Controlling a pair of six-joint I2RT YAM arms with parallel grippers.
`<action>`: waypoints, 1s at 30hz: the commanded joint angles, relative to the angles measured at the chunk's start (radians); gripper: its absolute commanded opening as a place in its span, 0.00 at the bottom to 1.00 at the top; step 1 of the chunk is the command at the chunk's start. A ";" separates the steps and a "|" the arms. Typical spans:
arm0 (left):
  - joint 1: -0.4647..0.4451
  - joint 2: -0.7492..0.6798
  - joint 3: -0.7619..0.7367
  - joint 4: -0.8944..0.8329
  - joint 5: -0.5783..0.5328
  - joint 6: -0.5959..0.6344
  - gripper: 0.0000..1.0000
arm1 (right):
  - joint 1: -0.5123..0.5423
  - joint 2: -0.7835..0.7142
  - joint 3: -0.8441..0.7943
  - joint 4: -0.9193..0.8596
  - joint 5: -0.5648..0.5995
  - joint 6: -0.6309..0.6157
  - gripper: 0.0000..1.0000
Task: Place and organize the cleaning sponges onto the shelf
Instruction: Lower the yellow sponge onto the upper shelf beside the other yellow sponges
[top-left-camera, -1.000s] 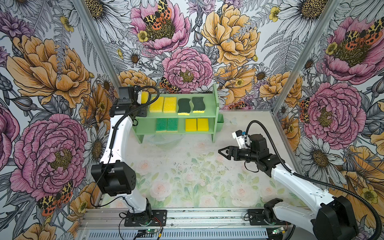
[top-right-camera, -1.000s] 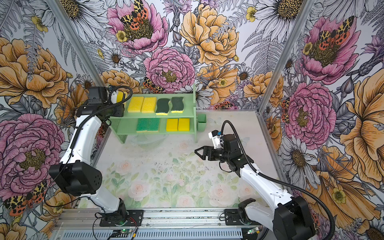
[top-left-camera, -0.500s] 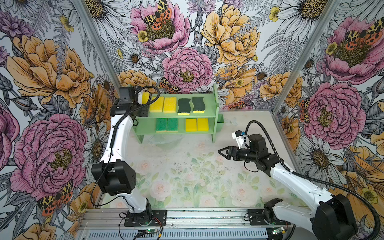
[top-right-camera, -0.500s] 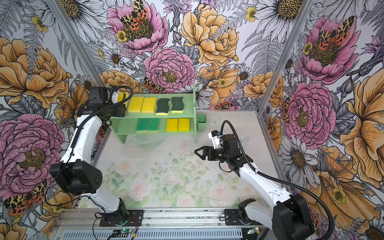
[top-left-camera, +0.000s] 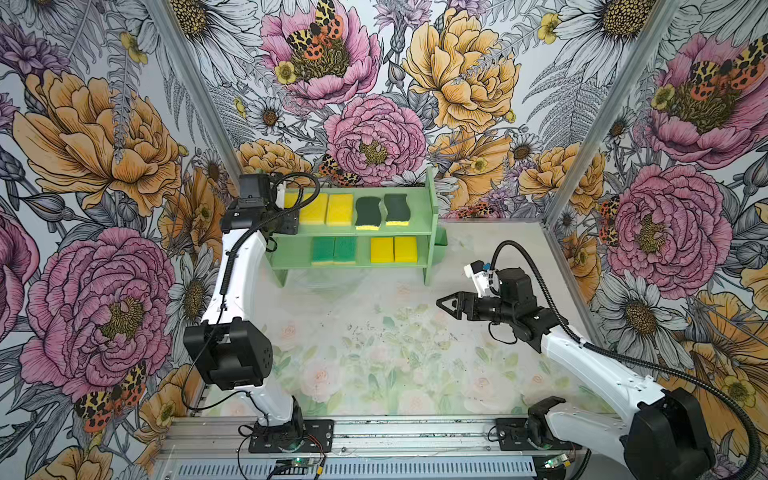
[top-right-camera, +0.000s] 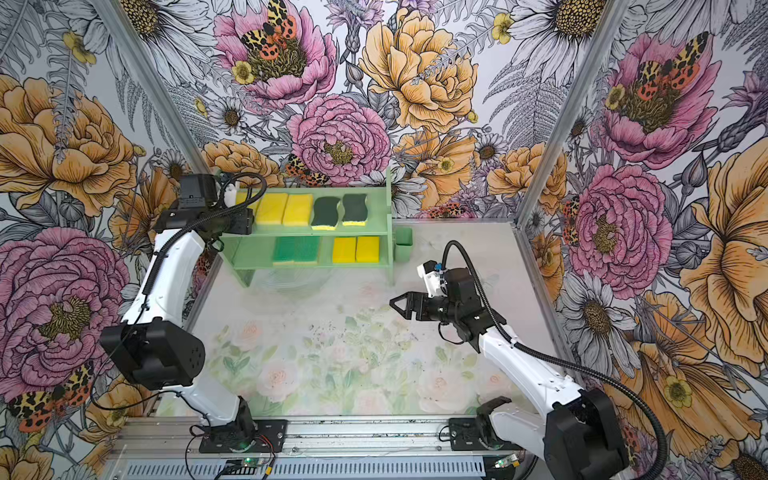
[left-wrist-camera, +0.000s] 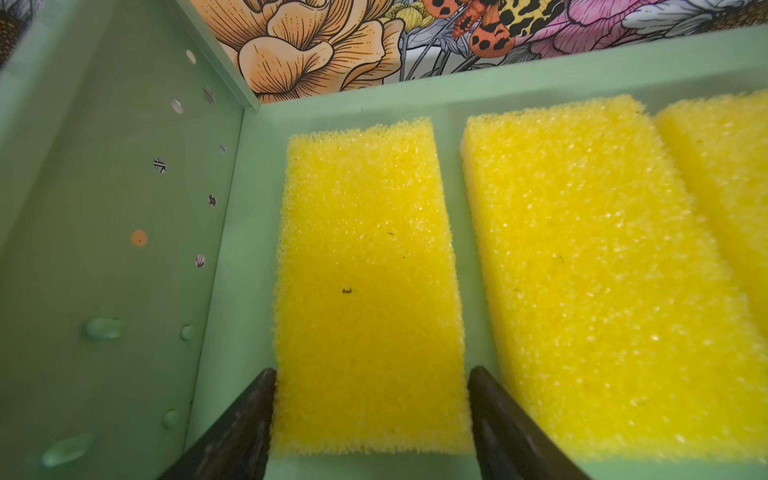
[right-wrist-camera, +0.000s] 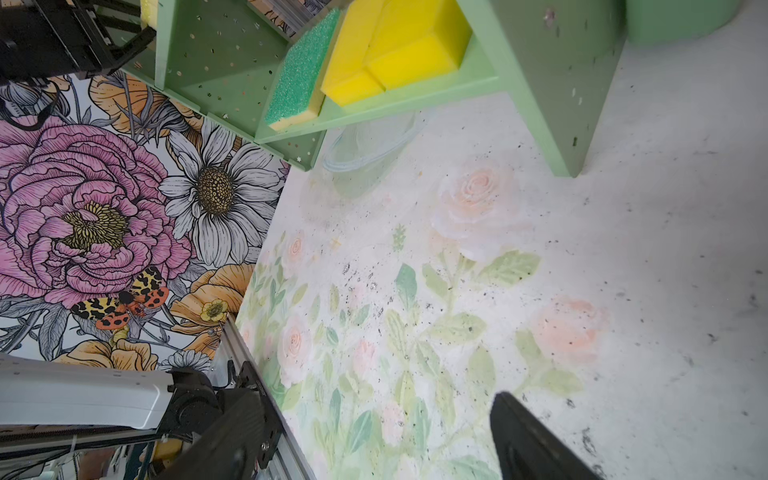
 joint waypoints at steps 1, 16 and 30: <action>0.012 0.013 0.006 -0.002 -0.004 -0.010 0.74 | -0.004 0.008 0.014 0.011 0.008 -0.022 0.88; 0.018 -0.031 0.003 -0.002 -0.022 -0.014 0.81 | -0.006 0.008 0.016 0.011 0.007 -0.022 0.88; 0.021 -0.095 -0.019 -0.002 0.009 -0.015 0.88 | -0.006 -0.011 0.019 0.011 -0.005 -0.019 0.88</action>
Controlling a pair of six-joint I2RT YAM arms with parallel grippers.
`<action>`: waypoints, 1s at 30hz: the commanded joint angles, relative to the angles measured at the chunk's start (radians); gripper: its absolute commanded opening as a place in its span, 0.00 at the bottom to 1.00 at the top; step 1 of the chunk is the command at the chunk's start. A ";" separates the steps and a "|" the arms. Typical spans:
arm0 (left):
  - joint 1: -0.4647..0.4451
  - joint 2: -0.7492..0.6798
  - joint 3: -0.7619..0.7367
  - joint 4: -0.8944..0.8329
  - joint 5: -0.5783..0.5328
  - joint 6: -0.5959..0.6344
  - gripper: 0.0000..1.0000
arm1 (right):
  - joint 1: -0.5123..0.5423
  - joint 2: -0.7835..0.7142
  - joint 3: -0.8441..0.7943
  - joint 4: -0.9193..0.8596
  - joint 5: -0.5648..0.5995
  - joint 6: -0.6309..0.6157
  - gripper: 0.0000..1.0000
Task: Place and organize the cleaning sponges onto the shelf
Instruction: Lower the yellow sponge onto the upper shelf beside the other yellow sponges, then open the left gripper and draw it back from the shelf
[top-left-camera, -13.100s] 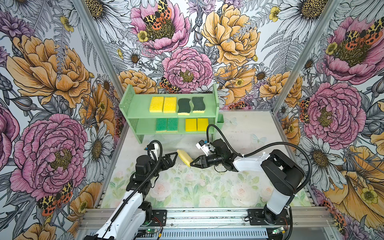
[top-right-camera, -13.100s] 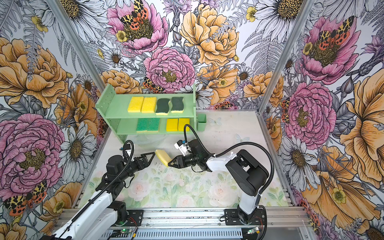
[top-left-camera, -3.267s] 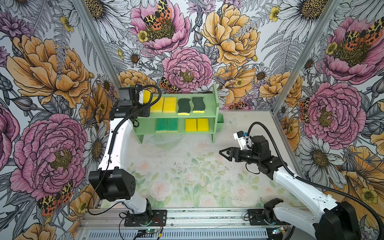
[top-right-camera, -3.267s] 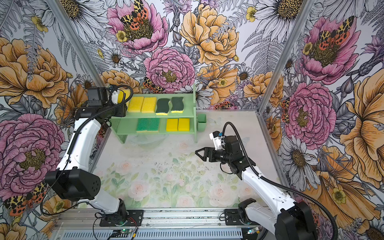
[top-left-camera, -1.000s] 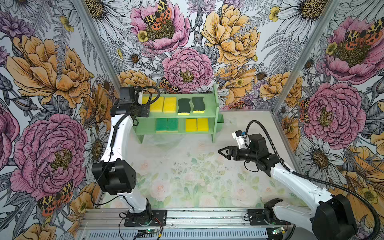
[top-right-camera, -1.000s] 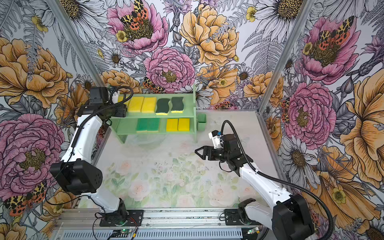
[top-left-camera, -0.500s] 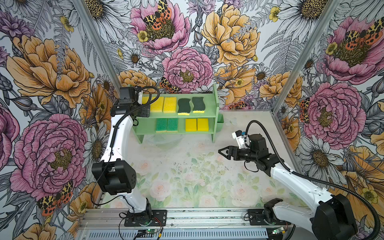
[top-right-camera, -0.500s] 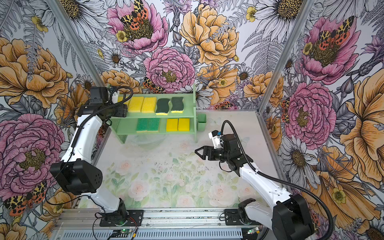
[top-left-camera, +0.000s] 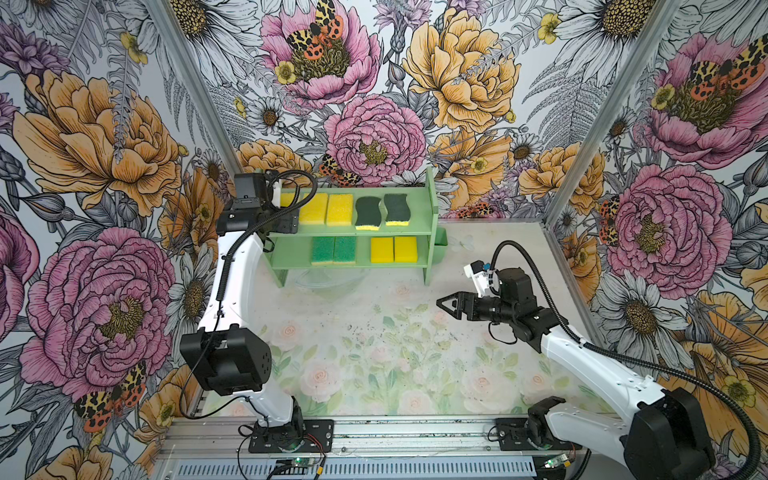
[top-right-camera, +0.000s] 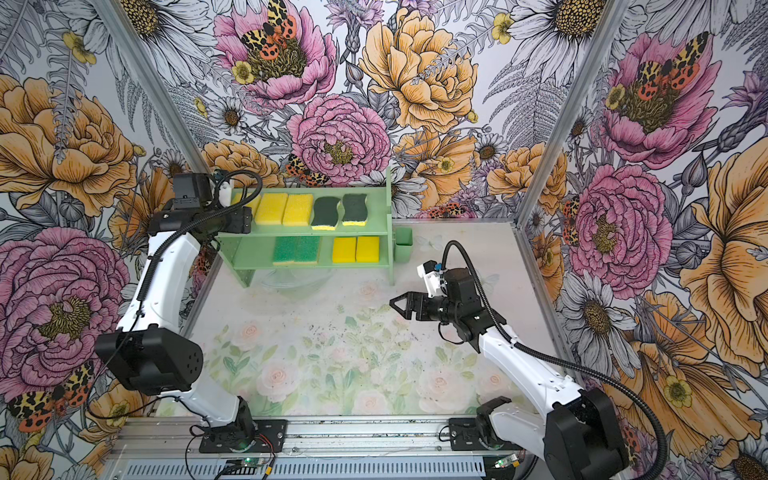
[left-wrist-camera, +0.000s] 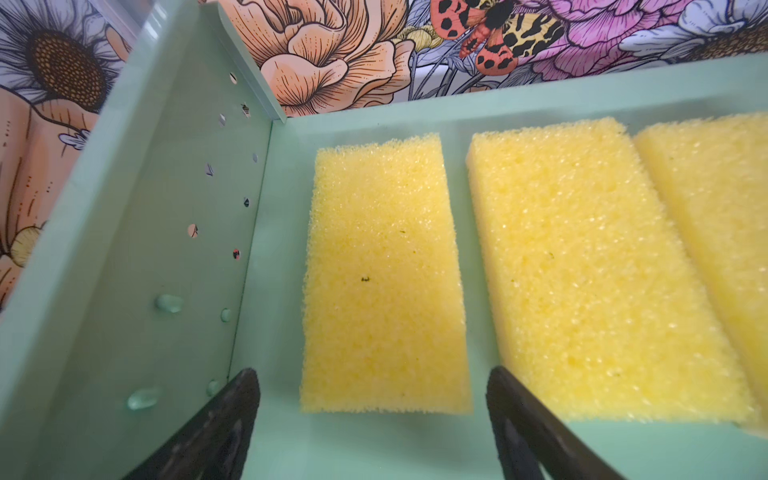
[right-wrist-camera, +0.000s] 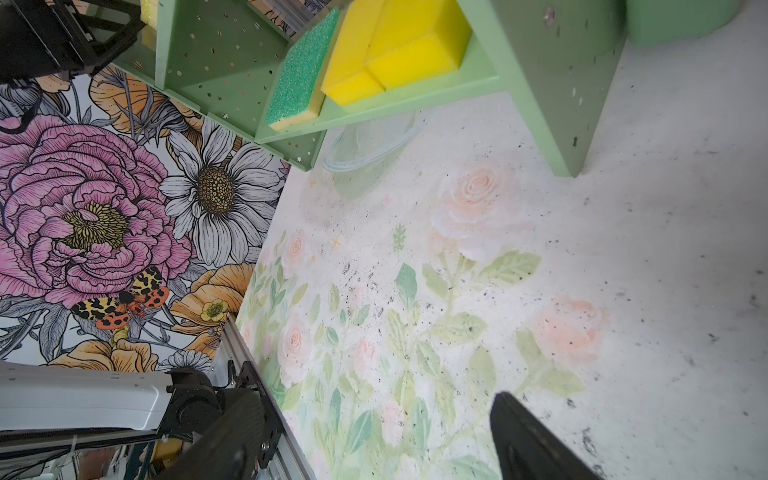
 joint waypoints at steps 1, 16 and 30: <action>0.013 -0.056 -0.017 -0.001 0.025 -0.010 0.88 | -0.006 -0.012 0.017 0.011 -0.007 -0.019 0.88; -0.065 -0.278 -0.200 0.085 0.061 -0.063 0.99 | -0.047 -0.053 0.109 -0.080 0.079 -0.111 0.87; -0.093 -0.570 -0.760 0.555 0.090 -0.264 0.99 | -0.311 -0.038 0.175 -0.191 0.103 -0.297 0.88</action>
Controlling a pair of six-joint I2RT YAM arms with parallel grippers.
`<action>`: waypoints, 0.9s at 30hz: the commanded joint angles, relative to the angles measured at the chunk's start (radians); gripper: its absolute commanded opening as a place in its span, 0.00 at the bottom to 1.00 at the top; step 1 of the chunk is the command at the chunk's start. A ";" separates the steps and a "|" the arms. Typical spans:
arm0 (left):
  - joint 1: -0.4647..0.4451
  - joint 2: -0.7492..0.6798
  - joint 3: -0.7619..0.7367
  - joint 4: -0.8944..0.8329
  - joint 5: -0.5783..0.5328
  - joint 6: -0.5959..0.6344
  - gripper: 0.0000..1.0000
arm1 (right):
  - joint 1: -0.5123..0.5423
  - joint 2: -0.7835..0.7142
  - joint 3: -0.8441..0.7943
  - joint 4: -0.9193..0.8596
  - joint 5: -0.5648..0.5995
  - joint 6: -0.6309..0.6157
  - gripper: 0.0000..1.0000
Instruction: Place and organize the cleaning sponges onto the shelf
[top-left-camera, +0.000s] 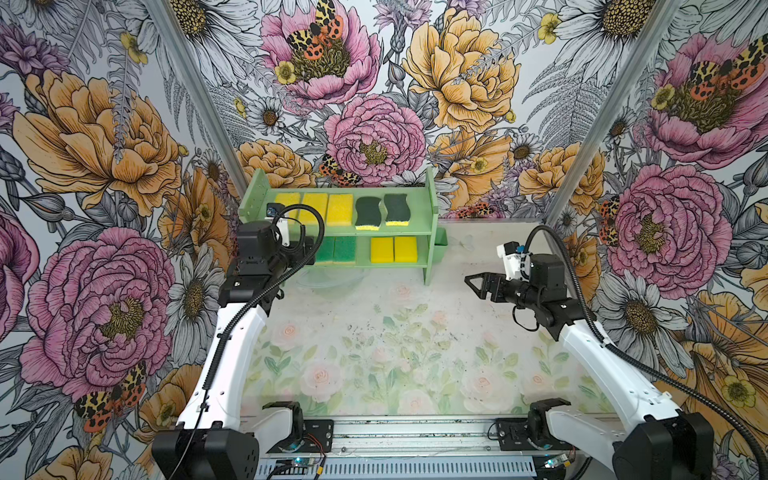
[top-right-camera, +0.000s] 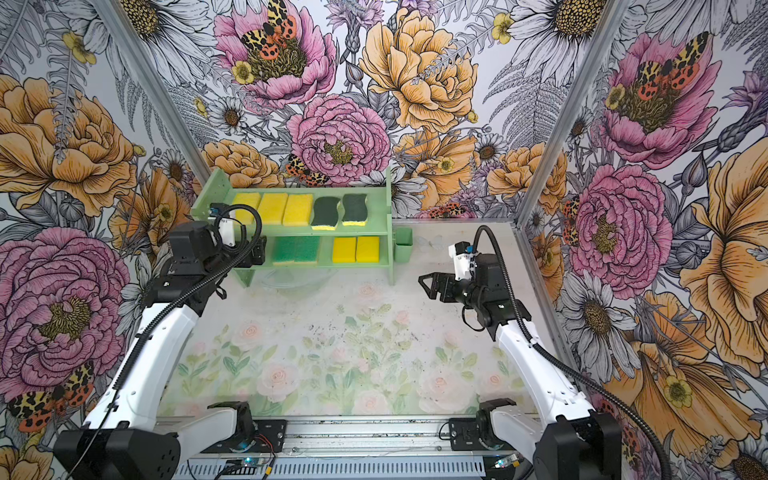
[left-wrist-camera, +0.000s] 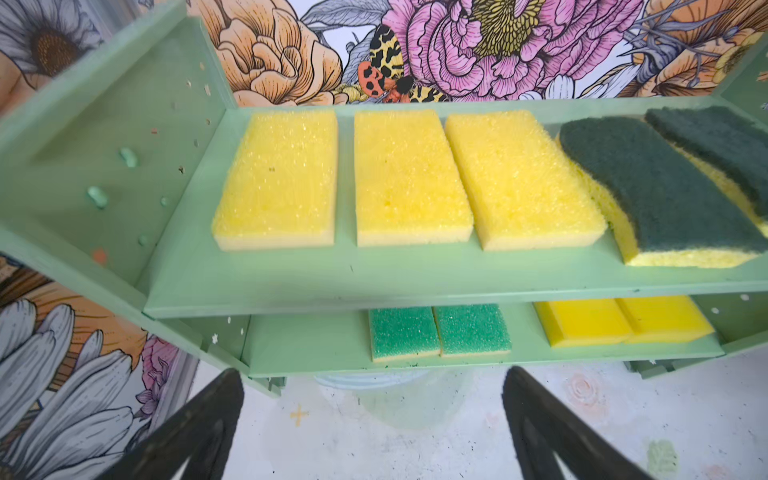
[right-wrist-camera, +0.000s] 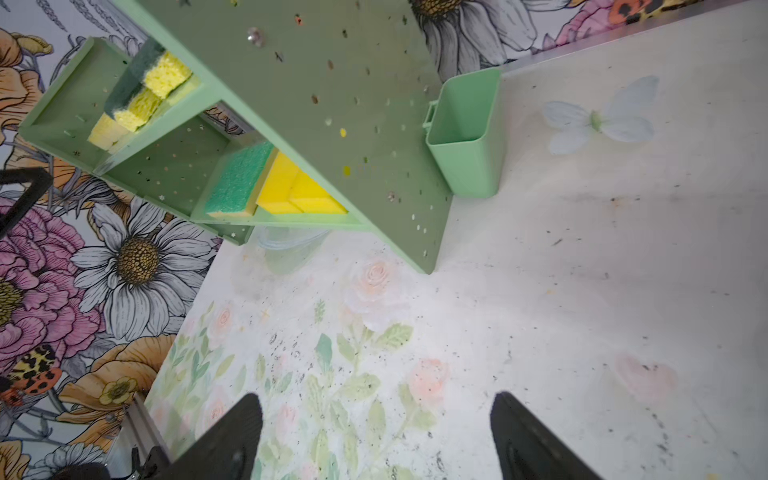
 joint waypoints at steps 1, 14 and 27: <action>0.008 -0.062 -0.116 0.178 0.045 -0.085 0.99 | -0.058 0.008 0.051 -0.033 0.033 -0.092 0.88; 0.003 -0.221 -0.526 0.553 0.036 -0.150 0.99 | -0.157 0.092 0.042 0.099 0.283 -0.244 0.89; 0.083 -0.141 -0.671 0.760 0.005 -0.058 0.99 | -0.204 0.225 -0.318 0.810 0.373 -0.211 0.89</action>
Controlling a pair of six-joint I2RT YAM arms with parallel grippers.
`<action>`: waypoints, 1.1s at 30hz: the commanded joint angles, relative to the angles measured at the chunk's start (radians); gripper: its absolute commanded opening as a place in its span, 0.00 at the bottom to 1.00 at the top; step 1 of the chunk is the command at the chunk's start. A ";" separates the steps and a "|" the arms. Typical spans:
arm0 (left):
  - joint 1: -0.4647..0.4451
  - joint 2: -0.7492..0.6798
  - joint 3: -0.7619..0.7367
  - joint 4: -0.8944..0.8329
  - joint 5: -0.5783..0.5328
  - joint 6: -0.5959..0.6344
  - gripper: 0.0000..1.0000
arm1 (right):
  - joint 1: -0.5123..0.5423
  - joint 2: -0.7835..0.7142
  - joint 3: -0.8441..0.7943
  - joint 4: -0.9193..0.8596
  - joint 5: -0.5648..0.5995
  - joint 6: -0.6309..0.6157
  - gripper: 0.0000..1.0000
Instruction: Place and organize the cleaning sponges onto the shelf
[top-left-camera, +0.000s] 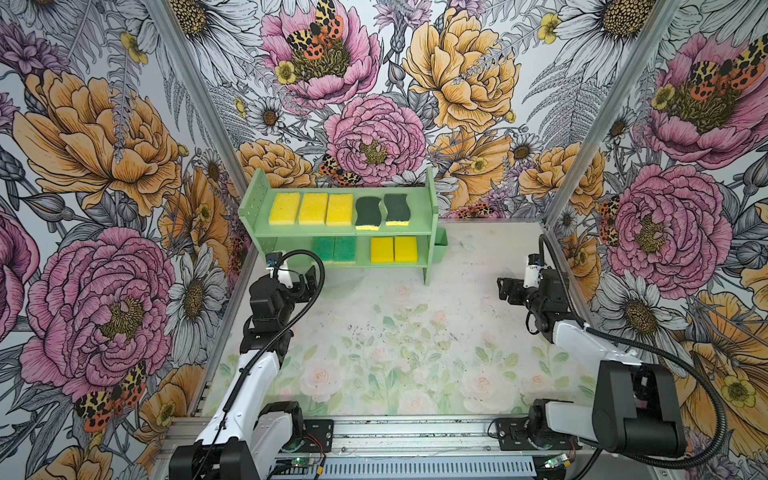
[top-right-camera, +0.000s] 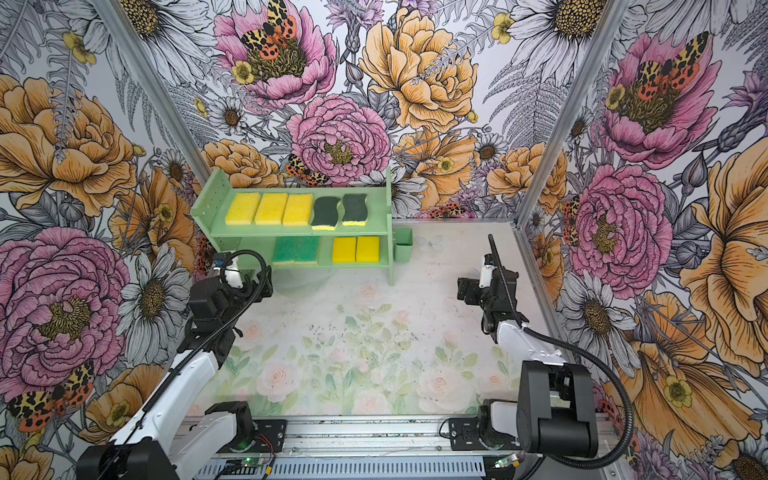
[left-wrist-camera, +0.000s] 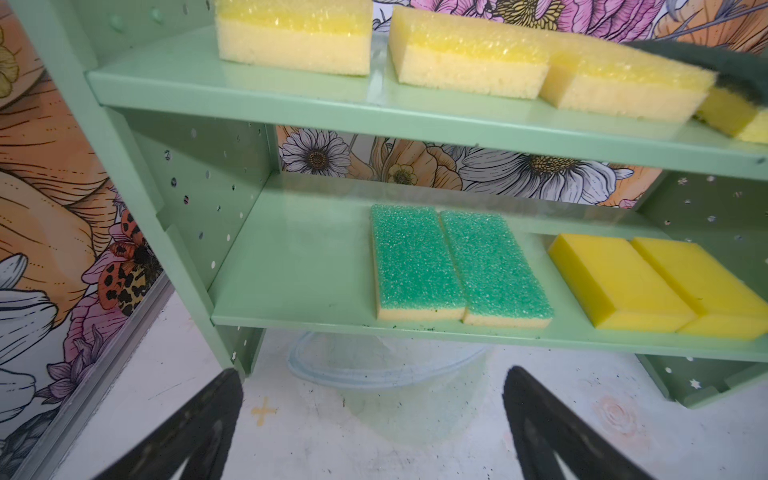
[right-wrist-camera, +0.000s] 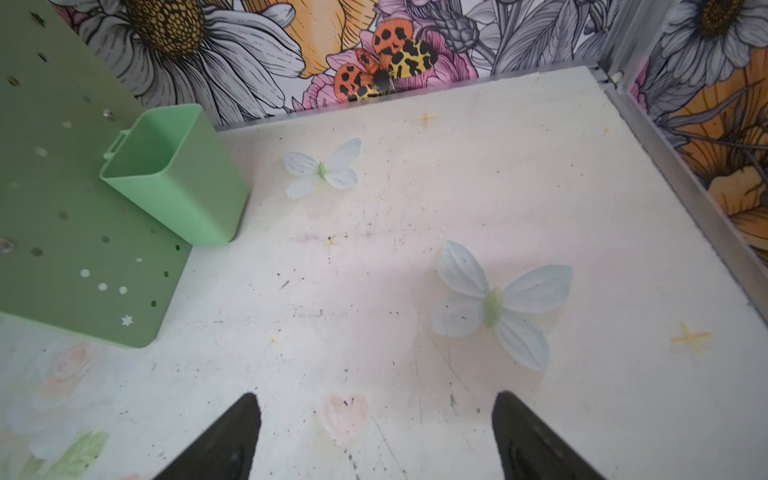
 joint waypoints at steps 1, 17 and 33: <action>0.027 0.009 -0.068 0.138 -0.025 0.025 0.99 | -0.003 0.015 -0.044 0.277 0.048 -0.018 0.89; 0.057 0.270 -0.186 0.566 0.057 0.037 0.99 | 0.059 0.233 -0.147 0.655 0.154 -0.104 0.90; 0.041 0.599 -0.235 0.982 0.062 -0.017 0.99 | 0.062 0.231 -0.147 0.645 0.163 -0.106 0.95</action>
